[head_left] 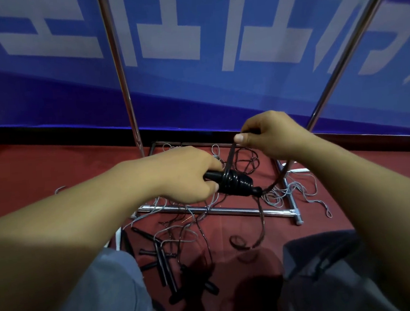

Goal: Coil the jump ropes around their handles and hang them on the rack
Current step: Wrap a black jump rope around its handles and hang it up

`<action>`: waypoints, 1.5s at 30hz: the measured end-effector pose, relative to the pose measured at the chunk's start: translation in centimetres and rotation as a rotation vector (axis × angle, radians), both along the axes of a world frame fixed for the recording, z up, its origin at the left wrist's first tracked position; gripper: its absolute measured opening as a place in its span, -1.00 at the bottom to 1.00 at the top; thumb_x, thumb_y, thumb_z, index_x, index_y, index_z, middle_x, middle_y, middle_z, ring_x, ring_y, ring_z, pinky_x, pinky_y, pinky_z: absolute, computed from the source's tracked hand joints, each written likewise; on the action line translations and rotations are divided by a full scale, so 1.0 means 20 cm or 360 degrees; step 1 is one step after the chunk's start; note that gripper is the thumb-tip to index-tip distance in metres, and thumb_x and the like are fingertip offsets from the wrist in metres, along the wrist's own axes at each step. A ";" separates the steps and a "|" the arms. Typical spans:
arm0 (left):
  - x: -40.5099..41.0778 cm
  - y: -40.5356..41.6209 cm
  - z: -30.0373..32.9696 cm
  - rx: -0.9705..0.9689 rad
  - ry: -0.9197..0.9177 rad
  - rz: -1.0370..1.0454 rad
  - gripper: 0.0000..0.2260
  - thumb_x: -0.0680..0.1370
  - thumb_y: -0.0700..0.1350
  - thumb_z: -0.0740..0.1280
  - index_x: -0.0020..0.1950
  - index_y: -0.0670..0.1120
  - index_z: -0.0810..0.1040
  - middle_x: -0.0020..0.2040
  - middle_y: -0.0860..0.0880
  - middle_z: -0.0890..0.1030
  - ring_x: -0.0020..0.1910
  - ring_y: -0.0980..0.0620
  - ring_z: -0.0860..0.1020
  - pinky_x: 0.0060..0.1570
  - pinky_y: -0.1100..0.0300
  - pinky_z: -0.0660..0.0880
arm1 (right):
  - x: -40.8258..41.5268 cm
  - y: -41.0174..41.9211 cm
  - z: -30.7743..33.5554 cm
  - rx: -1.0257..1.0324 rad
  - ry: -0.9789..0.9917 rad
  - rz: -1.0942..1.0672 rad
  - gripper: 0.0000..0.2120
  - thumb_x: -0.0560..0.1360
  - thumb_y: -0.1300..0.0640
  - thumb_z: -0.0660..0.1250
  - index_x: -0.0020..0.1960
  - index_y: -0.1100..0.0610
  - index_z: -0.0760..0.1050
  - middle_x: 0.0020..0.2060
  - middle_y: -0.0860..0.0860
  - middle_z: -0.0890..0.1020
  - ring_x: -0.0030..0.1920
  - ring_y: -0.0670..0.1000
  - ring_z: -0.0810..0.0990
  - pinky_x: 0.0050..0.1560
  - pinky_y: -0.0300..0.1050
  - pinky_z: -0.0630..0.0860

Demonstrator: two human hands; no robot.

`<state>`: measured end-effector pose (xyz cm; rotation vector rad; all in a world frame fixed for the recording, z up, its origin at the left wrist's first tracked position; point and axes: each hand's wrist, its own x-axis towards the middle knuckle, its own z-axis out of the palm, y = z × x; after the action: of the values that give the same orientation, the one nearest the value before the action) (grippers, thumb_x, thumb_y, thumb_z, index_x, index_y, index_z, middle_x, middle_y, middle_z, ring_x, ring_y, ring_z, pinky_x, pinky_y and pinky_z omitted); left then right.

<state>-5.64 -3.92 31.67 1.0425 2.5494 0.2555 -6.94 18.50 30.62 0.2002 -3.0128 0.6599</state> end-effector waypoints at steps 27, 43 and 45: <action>-0.02 -0.09 0.04 0.0956 -0.0537 0.0022 -0.91 0.53 -0.01 0.46 -0.06 0.00 0.62 -0.20 -0.09 0.58 -0.27 0.08 0.49 -0.23 0.09 0.43 | -0.04 0.01 0.04 -0.0513 0.0061 -0.0051 -0.78 0.51 -0.02 0.45 -0.03 0.14 0.60 -0.12 0.06 0.68 -0.18 -0.04 0.61 -0.13 -0.10 0.55; -0.05 -0.02 0.11 0.2041 -0.1162 0.0748 -0.87 0.66 -0.07 0.21 0.04 -0.05 0.54 -0.32 0.03 0.52 -0.40 0.11 0.34 -0.19 0.15 0.40 | -0.03 -0.03 0.05 -0.0400 0.0256 -0.0122 -0.75 0.56 -0.08 0.38 -0.13 0.08 0.65 -0.34 0.00 0.63 -0.32 -0.07 0.52 -0.23 -0.12 0.46; -0.06 -0.02 0.12 0.2099 -0.1235 0.0817 -0.86 0.66 -0.06 0.21 -0.03 -0.03 0.50 -0.32 0.03 0.52 -0.39 0.10 0.34 -0.21 0.17 0.41 | -0.02 -0.04 0.06 -0.0380 0.0205 -0.0123 -0.72 0.58 -0.09 0.35 -0.16 0.07 0.63 -0.32 0.06 0.64 -0.31 -0.04 0.51 -0.24 -0.10 0.46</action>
<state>-6.76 -4.35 34.01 0.3535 1.6542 2.1437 -7.32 17.63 31.88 0.1104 -2.7733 0.9504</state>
